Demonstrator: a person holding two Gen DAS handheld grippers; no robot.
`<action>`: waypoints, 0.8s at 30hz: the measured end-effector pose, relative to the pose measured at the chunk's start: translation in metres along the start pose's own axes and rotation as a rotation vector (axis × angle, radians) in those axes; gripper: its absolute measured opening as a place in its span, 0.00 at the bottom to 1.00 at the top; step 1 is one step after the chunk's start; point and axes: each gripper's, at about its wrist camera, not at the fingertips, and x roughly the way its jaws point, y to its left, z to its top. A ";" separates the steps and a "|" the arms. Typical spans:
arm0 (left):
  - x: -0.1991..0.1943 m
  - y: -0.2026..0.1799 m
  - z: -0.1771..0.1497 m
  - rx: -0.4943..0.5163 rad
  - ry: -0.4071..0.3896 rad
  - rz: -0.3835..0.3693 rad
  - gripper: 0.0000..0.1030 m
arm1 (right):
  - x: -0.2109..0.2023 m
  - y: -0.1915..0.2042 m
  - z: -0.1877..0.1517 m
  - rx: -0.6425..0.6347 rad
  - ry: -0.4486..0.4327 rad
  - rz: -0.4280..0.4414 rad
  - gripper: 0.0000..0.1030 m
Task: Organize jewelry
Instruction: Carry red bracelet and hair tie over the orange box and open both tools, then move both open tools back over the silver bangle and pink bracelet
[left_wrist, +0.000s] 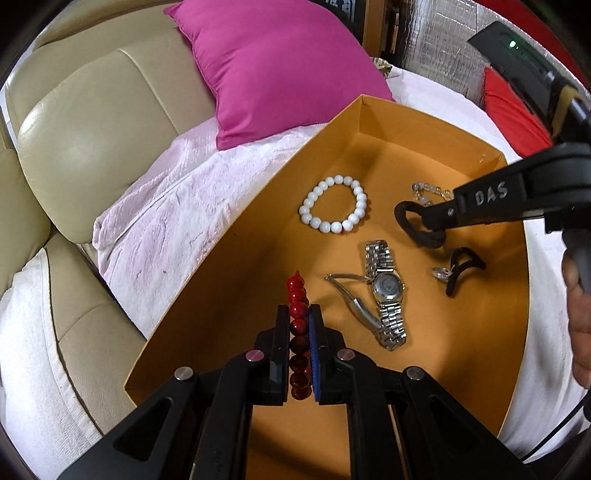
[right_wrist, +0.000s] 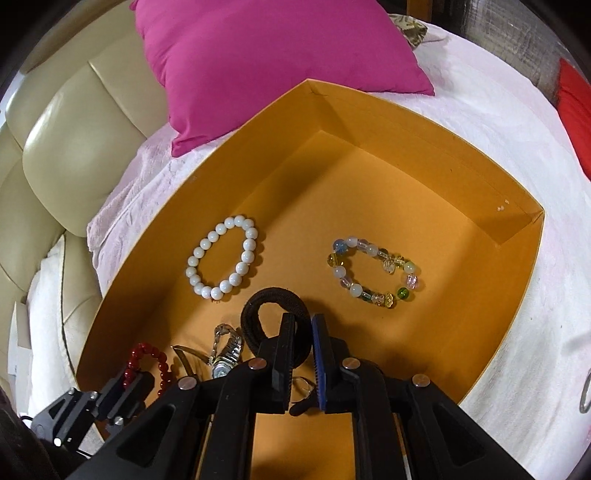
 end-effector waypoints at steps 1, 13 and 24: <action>0.000 0.000 0.000 0.003 0.001 0.002 0.09 | -0.002 -0.001 -0.001 0.005 -0.003 0.006 0.12; -0.017 -0.005 0.004 0.005 -0.038 0.048 0.60 | -0.076 -0.024 -0.009 0.041 -0.204 0.107 0.12; -0.062 -0.032 0.013 0.052 -0.129 0.077 0.63 | -0.152 -0.099 -0.059 0.172 -0.345 0.104 0.12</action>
